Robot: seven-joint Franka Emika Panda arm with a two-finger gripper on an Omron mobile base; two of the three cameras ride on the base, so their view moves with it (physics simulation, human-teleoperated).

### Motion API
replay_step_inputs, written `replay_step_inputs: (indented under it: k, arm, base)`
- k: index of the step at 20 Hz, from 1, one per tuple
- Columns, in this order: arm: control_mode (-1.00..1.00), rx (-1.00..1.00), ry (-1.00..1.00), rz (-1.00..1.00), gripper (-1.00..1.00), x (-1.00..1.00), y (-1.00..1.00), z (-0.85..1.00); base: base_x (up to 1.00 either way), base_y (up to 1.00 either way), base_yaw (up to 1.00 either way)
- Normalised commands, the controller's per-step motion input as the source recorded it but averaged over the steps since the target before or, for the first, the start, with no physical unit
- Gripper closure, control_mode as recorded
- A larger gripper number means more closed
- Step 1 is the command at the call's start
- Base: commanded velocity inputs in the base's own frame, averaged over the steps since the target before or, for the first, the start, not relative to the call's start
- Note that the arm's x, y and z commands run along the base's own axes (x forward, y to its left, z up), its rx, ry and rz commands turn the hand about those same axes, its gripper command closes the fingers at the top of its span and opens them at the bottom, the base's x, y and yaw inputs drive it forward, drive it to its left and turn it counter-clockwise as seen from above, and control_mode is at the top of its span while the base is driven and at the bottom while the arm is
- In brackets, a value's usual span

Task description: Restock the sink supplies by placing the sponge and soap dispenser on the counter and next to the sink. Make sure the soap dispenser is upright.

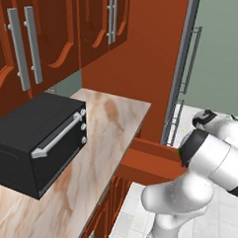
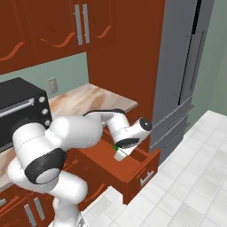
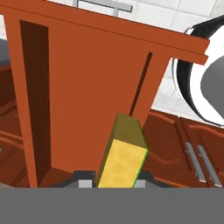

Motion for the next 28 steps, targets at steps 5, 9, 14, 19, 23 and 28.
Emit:
replay_step_inputs:
  k: [5, 9, 14, 19, 23, 28]
  arm:
    - [-1.0, 0.0, -0.15, -0.04, 1.0, -0.98, 0.0, 1.0]
    - [-1.0, 0.02, 0.0, -0.09, 1.0, -0.71, -0.04, 1.0]
    - [-1.0, 0.02, 0.03, -0.07, 1.0, -0.76, 0.0, 1.0]
    - [-1.0, 0.01, 0.12, -0.05, 1.0, -0.48, 0.09, 0.87]
    - [-1.0, 0.0, 0.16, -0.06, 1.0, -0.16, 0.25, 0.35]
    - [-1.0, -0.05, 0.08, 0.0, 1.0, 0.04, 0.23, -0.03]
  base:
    - [0.0, 0.0, 0.0]
    - [0.0, 0.0, 0.0]
    - [0.0, 0.0, 0.0]
    - [0.0, 0.0, 0.0]
    - [0.0, 0.0, 0.0]
    - [0.0, 0.0, 0.0]
